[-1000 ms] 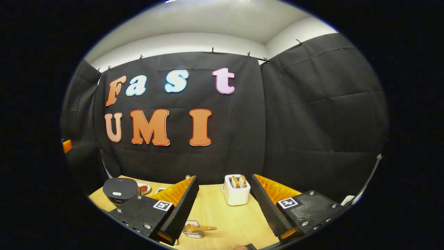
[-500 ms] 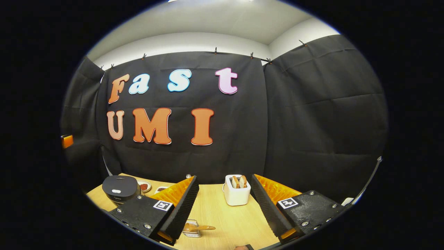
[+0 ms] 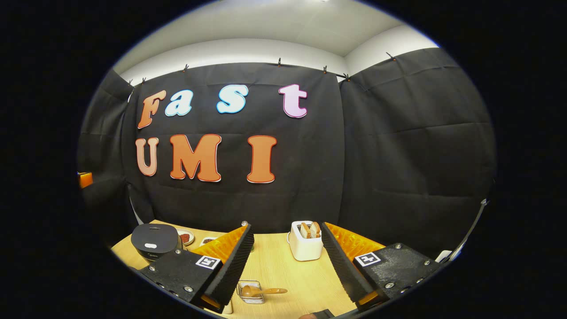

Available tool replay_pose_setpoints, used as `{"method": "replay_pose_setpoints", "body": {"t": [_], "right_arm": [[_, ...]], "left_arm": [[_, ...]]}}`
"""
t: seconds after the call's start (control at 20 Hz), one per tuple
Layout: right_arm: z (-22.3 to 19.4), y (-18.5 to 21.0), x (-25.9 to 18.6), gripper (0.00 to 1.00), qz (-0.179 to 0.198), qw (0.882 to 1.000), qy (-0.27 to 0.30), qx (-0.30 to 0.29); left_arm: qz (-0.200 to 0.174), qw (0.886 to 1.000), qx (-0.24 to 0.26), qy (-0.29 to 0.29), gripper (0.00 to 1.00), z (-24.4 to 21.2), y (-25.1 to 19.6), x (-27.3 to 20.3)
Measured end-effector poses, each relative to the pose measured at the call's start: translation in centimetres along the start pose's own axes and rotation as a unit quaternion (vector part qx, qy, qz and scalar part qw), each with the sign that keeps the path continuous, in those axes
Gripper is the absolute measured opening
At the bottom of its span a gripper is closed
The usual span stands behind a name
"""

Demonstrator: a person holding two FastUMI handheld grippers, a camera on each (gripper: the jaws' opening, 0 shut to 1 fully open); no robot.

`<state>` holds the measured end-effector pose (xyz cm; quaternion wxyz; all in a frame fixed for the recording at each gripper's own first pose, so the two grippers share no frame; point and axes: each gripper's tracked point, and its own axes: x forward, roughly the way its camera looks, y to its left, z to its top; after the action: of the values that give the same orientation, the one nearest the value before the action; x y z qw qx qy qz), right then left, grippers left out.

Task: Close the left gripper, press the button to open the rice cooker; take a wooden spoon from the chopstick holder with the right hand, scoop a spoonful of rice and pour it into the rice cooker, then put the wooden spoon back into the chopstick holder.

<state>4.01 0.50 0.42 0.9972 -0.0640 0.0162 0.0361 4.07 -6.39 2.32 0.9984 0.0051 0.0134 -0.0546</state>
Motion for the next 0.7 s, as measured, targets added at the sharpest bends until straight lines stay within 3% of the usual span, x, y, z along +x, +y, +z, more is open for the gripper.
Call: {"method": "replay_pose_setpoints", "body": {"t": [0.05, 0.1, 0.35, 0.6, 0.7], "right_arm": [[-0.2, 0.3, 0.0, 0.95, 0.002, 1.000, 0.001, -0.004], [-0.1, 0.4, 0.2, 0.95, 0.000, 1.000, 0.001, -0.008], [0.2, 0.8, 0.8, 0.95, -0.002, 1.000, 0.000, 0.002], [-0.1, 0.9, 1.1, 0.95, 0.000, 1.000, 0.004, 0.006], [-0.4, 0.5, 1.1, 0.95, -0.004, 1.000, 0.007, 0.005]], "left_arm": [[-0.008, 1.000, -0.005, 0.005, 0.10, -0.2, -0.2, 0.3], [-0.015, 1.000, -0.010, 0.010, 0.06, -0.5, -0.6, 0.0], [-0.036, 0.999, 0.008, 0.018, 0.02, -1.2, -1.4, 1.6], [-0.076, 0.995, 0.005, 0.064, 0.04, -5.3, -4.8, 4.4], [-0.090, 0.992, 0.005, 0.086, 0.00, -7.7, -6.3, 5.7]]}}
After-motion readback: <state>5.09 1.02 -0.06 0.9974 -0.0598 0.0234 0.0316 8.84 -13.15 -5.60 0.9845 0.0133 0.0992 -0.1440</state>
